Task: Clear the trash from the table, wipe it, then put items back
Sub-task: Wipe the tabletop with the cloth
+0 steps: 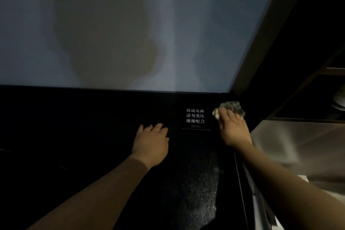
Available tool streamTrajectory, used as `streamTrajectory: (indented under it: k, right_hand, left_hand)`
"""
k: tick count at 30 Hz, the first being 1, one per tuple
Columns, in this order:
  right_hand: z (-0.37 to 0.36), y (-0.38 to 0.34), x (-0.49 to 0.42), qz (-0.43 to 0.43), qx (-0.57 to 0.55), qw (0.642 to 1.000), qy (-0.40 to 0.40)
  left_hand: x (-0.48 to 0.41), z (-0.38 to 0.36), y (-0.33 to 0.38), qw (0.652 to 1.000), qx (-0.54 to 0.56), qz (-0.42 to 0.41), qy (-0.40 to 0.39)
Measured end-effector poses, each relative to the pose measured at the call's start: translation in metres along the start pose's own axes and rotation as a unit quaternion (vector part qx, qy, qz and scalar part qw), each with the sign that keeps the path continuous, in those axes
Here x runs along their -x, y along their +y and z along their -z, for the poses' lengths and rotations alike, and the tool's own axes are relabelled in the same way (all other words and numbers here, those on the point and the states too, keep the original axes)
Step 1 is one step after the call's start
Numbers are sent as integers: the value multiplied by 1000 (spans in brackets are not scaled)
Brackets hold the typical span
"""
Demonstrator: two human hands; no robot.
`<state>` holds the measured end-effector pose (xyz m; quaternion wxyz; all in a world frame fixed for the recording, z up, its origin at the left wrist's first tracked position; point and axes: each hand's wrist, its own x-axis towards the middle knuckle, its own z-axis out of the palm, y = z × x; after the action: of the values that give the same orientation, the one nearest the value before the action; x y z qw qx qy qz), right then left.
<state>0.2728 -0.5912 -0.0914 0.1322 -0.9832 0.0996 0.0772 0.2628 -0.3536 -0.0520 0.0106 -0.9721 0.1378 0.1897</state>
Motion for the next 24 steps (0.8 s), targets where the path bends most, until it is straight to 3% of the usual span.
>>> streamTrajectory:
  k: [7, 12, 18, 21, 24]
  right_hand:
    - [8, 0, -63, -23, -40, 998, -30]
    - [-6, -18, 3, 13, -16, 1000, 19]
    - [-20, -18, 55, 82, -49, 995, -19]
    - [-11, -18, 22, 15, -52, 999, 6]
    - [1, -43, -15, -76, -89, 993, 33]
  left_hand:
    - [-3, -13, -12, 999, 43, -14, 3]
    - [-2, -15, -18, 998, 56, -28, 21]
    - [6, -12, -22, 997, 65, -37, 24]
    - [5, -8, -31, 997, 50, -48, 21]
    - [1, -3, -47, 997, 70, 10, 24]
